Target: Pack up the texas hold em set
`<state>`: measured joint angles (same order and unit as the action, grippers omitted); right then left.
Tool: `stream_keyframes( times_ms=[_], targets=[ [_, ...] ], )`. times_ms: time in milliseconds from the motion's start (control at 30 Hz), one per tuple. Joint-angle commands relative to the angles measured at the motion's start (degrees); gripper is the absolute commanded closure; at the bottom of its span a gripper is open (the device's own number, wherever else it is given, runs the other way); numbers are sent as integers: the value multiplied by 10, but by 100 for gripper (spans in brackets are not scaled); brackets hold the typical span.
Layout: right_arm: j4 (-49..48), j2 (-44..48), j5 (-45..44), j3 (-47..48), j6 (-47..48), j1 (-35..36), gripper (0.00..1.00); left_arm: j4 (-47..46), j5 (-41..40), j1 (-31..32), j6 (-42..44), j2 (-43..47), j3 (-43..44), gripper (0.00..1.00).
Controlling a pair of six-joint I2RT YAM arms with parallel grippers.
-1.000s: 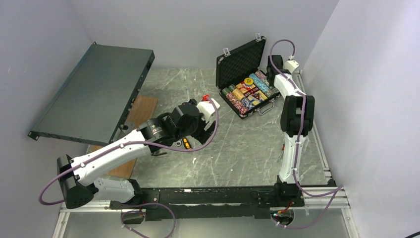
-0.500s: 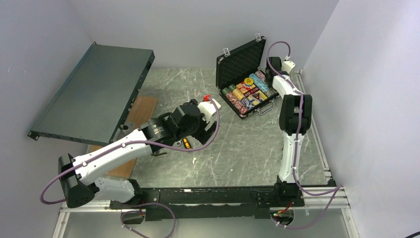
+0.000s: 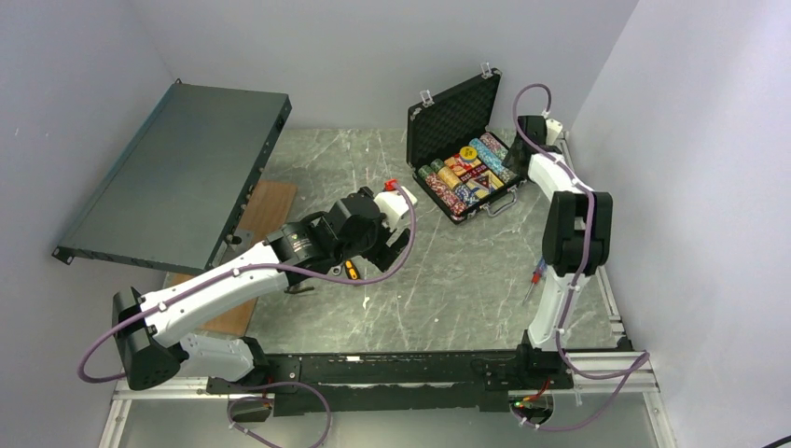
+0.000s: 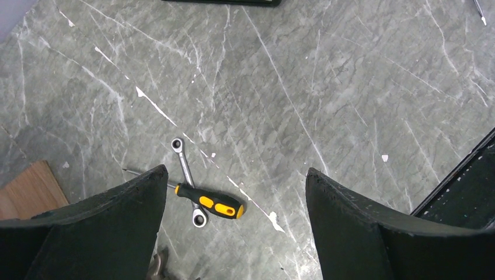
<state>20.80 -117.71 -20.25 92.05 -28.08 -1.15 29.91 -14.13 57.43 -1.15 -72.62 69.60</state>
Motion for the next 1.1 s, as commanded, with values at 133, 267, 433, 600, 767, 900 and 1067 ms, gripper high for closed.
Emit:
stream_keyframes(
  times_ms=[133,267,433,600,767,900,1067],
  targets=[
    [-83,91,32,-66,65,-6,68,-6,-28,3,0,10,4,11],
    [-76,46,73,-12,53,-24,77,-11,-22,2,-1,15,0,11],
    [-28,-33,59,86,51,-24,83,-5,-26,2,0,13,5,11],
    [-23,-80,49,122,37,-24,90,-2,-39,2,4,12,6,11],
    [-29,-115,46,129,18,-24,100,-3,-33,2,4,9,5,10],
    [-30,-136,47,144,19,-24,100,1,-34,2,4,6,9,11],
    [-6,-126,41,172,43,-23,100,-6,-28,3,2,13,3,10]
  ],
)
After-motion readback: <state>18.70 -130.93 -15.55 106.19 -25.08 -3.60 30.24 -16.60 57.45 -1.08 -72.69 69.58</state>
